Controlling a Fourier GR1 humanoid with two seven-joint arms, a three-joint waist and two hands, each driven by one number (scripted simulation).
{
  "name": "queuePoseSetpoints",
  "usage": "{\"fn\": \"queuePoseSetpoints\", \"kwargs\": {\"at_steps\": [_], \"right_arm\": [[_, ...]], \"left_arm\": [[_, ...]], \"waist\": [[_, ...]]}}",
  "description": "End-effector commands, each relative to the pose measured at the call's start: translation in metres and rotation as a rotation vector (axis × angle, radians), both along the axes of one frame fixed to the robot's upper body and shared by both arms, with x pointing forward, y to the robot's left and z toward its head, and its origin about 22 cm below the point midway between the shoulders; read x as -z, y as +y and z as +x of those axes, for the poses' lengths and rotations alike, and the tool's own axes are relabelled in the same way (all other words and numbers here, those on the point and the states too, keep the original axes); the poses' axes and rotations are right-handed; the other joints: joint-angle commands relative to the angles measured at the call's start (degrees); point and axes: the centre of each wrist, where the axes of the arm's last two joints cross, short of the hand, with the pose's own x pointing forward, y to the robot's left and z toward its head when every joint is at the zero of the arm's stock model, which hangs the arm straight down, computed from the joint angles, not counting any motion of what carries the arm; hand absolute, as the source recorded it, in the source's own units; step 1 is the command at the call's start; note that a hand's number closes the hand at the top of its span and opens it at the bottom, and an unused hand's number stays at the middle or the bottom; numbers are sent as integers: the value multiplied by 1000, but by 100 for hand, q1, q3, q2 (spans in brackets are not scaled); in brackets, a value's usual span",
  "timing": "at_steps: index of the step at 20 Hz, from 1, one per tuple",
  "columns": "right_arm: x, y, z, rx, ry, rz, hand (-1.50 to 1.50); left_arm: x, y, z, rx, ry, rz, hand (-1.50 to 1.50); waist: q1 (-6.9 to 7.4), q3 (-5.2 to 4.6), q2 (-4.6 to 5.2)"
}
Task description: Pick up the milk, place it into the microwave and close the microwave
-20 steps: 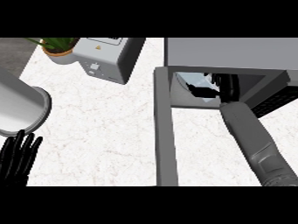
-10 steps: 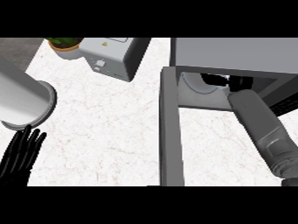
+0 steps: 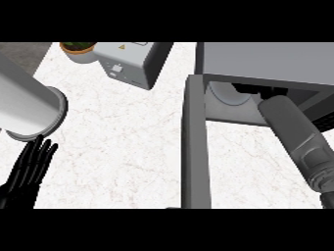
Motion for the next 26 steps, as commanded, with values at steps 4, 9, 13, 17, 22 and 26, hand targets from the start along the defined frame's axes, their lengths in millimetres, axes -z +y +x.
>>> {"fn": "queuePoseSetpoints", "kwargs": {"at_steps": [4,9,13,17,22,26], "right_arm": [[2,10,0,-108,36,29,-150],[20,27,-10,-204,23,147,-150],[16,16,-8,-251,-23,214,-150],[25,20,-14,-228,-11,300,-150],[51,-6,-34,-259,-18,390,-150],[72,4,-49,-271,5,433,-150]], "left_arm": [[10,-4,2,11,-10,13,-150],[4,-5,7,28,1,-22,-150],[0,-18,8,51,-8,-29,-150],[6,-9,-9,60,-15,-24,-150],[10,-31,7,68,-27,-23,-150],[7,-33,5,92,-18,-10,-150]], "waist": [[2,4,9],[-98,11,-14],[-150,15,-37],[-158,0,-104],[-309,2,-109],[-337,-3,-141]]}}
